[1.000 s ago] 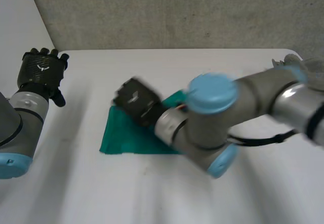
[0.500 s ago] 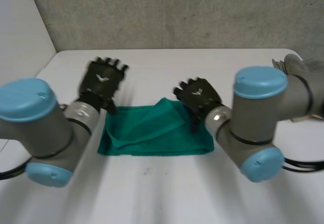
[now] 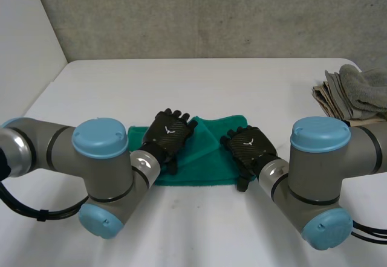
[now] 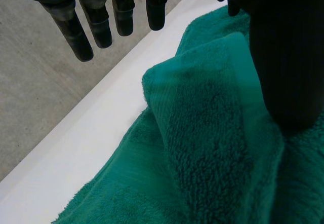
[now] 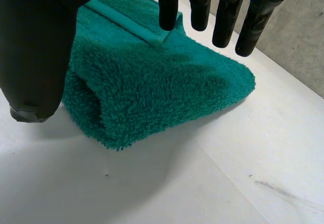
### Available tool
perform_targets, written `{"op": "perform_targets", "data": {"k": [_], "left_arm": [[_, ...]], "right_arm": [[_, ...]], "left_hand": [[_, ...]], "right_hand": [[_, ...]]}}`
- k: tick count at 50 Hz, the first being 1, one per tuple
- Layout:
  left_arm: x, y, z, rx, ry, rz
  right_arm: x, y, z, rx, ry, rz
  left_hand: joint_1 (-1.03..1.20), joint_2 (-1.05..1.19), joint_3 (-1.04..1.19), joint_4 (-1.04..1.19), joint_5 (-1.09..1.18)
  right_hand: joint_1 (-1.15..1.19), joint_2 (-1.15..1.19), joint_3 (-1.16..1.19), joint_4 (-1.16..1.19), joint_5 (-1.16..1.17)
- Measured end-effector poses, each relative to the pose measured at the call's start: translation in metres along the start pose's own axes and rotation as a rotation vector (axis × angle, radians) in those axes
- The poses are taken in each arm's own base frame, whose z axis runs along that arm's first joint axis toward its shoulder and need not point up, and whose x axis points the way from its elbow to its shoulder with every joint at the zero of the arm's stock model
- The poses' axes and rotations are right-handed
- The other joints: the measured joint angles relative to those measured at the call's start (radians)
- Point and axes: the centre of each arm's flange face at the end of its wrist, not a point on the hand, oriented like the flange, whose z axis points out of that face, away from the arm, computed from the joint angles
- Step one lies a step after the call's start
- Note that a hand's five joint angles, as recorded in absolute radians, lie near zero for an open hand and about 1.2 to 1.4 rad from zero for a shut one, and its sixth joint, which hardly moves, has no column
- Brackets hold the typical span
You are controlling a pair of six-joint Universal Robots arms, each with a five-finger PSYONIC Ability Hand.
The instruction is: Fold the laundry.
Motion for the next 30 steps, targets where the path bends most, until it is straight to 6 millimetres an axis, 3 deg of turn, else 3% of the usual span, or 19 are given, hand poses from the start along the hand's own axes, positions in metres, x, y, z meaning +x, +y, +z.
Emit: {"op": "perform_targets", "data": {"k": [6,10,16,20,30], "left_arm": [[-0.011,0.012,0.016,-0.041,-0.083,0.007],[-0.041,0.026,0.027,-0.111,-0.253,0.013],[-0.075,0.036,0.026,-0.181,-0.407,0.012],[-0.076,0.034,0.020,-0.179,-0.399,0.010],[-0.053,0.015,0.006,-0.123,-0.294,0.015]], "right_arm": [[0.000,0.001,0.001,0.004,0.000,-0.004],[-0.001,0.000,0.002,0.010,0.002,-0.006],[-0.001,0.000,0.002,0.017,0.001,-0.008],[-0.002,-0.001,0.002,0.019,0.000,-0.009],[-0.003,0.000,0.004,0.020,-0.001,-0.008]], "left_hand": [[0.000,0.000,0.000,0.000,0.000],[0.000,0.000,0.000,0.000,0.000],[0.000,0.000,0.000,0.000,0.000],[0.000,0.000,0.000,0.000,0.000],[0.000,0.000,0.000,0.000,0.000]], "right_hand": [[0.089,0.113,0.117,0.104,0.096],[0.209,0.251,0.249,0.244,0.221],[0.305,0.372,0.367,0.358,0.329],[0.309,0.377,0.372,0.366,0.337],[0.309,0.377,0.372,0.366,0.339]]}}
